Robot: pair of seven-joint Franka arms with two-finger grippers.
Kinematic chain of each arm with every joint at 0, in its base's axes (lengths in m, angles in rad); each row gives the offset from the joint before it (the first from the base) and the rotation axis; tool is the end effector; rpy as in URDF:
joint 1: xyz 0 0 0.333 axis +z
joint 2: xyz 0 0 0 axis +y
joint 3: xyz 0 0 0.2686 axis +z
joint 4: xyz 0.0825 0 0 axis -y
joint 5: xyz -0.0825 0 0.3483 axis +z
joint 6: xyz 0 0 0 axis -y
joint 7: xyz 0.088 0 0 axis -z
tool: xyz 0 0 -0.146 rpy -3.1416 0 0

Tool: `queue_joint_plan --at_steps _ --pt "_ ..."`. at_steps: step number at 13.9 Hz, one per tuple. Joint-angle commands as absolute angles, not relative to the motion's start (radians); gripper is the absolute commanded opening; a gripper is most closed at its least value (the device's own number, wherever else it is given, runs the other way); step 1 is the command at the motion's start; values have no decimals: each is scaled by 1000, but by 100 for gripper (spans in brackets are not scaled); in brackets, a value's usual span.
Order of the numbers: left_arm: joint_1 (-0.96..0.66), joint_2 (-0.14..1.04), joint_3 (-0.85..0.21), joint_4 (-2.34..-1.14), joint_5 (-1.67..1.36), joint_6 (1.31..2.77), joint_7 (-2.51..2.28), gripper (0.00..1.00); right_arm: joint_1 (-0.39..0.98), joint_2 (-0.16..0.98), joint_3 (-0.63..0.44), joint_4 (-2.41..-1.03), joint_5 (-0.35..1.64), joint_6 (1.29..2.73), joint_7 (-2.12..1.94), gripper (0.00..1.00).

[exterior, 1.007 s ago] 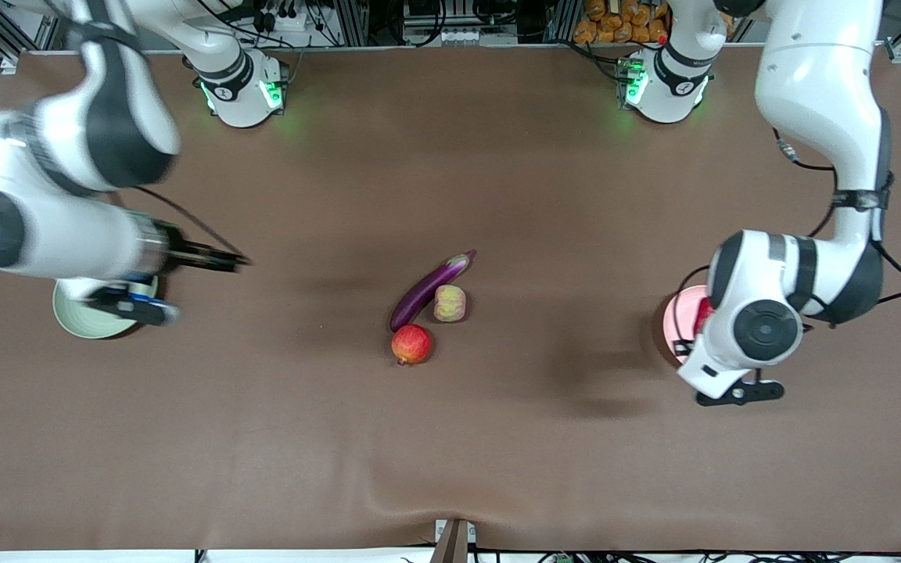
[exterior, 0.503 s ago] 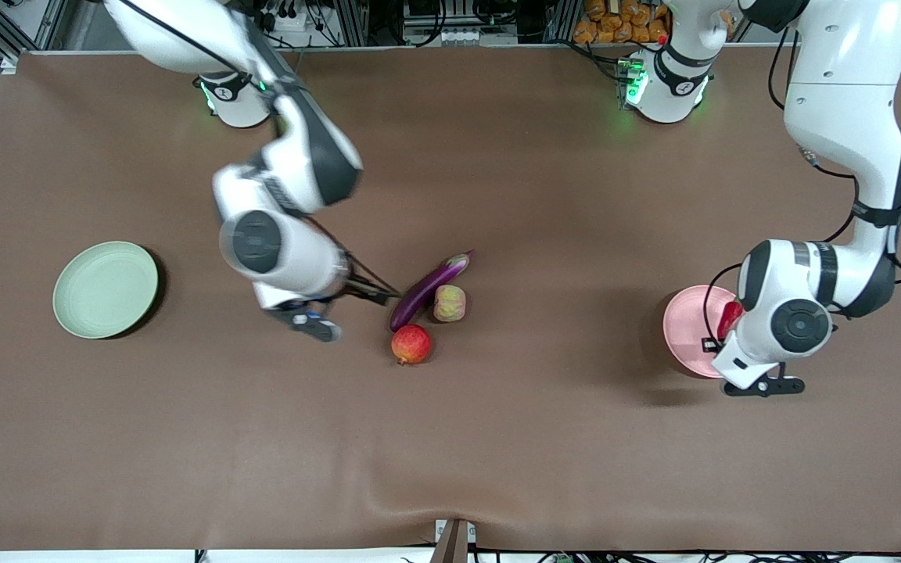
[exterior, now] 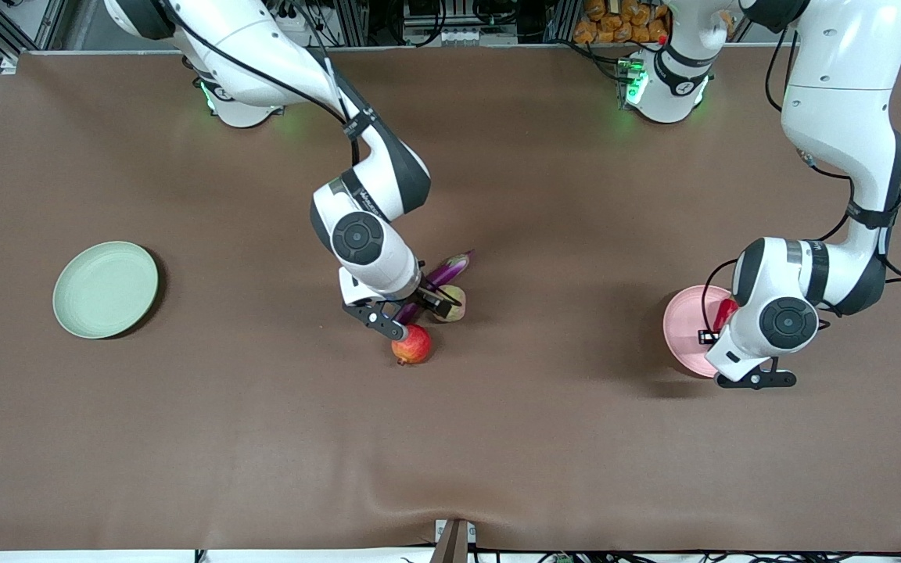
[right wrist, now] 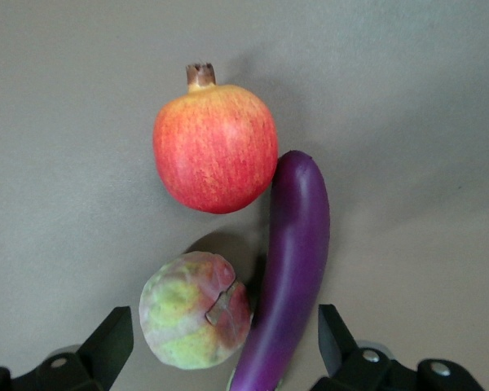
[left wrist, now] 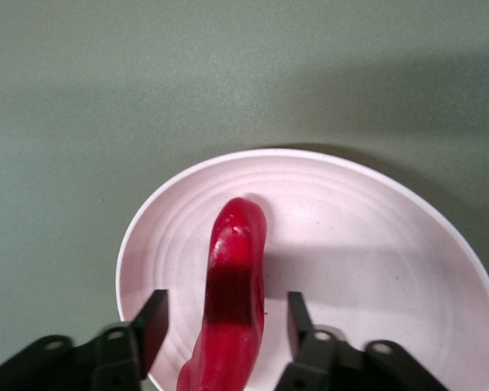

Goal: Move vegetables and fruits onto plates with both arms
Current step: 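Grasp the peach with the right gripper while the left gripper releases the chili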

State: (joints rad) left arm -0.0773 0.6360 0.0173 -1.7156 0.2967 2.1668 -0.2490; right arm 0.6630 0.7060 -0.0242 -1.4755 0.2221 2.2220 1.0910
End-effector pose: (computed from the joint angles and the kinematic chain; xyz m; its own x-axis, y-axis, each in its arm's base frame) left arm 0.5935 -0.0149 0.1563 0.9896 0.0154 -0.1429 -0.0226 -0.9651 -0.2608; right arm 0.5240 0.4088 0.2106 0.8343 -0.5353 -0.1324 -0.5487 -0.8296 -0.1033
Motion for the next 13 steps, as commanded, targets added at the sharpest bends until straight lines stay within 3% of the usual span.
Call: queue_joint_plan --at_steps 1,10,11,12,13 --pt "-71 603 5 -1744 325 2171 -252 100 690 764 -28 -1433 236 2284 1137 100" --pt "-83 606 2 -1730 313 2171 -271 100 722 876 -17 -1341 236 2342 1239 100" --pt "-84 606 3 -1730 313 2171 -273 100 729 883 -17 -1341 236 2342 1236 94" --pt "-93 606 3 -1730 311 2171 -273 100 733 884 -17 -1341 229 2341 1226 72" --pt "-97 606 3 -1729 310 2171 -275 100 733 882 -18 -1342 219 2336 1206 38"
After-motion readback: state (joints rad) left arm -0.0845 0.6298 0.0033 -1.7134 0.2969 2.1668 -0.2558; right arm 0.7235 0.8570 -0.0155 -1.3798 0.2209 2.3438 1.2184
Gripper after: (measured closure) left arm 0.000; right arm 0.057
